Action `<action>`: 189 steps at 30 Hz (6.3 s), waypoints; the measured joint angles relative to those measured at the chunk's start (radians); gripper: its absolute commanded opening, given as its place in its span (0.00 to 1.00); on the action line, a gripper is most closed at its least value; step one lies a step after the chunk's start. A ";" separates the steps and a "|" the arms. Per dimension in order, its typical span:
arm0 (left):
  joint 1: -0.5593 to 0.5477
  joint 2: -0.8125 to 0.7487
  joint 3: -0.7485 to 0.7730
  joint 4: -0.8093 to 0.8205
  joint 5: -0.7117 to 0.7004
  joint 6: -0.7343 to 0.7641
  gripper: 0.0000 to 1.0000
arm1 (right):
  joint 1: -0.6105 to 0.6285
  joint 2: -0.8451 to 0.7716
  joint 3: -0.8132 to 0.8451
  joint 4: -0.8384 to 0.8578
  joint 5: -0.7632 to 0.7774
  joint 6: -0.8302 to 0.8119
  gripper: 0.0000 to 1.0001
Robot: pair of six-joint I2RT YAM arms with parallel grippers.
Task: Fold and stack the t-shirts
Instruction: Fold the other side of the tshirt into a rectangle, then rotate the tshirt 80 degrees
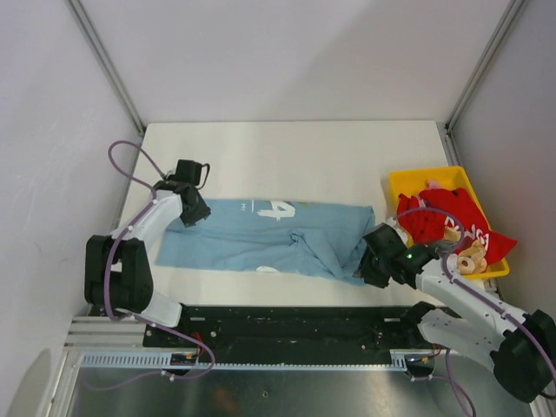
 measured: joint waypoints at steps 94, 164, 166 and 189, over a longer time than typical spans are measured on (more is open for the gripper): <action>-0.160 -0.025 -0.041 0.063 0.296 0.119 0.39 | -0.359 1.104 0.859 0.341 -0.079 -0.228 0.16; -0.809 0.282 0.103 0.013 0.276 0.211 0.12 | -0.473 0.799 0.890 0.207 -0.135 -0.388 0.29; -0.811 0.288 0.110 0.008 0.274 0.206 0.04 | -0.473 0.779 0.874 0.204 -0.136 -0.389 0.26; -1.025 0.556 0.505 0.012 0.421 0.168 0.53 | -0.560 0.324 0.465 0.098 -0.183 -0.447 0.31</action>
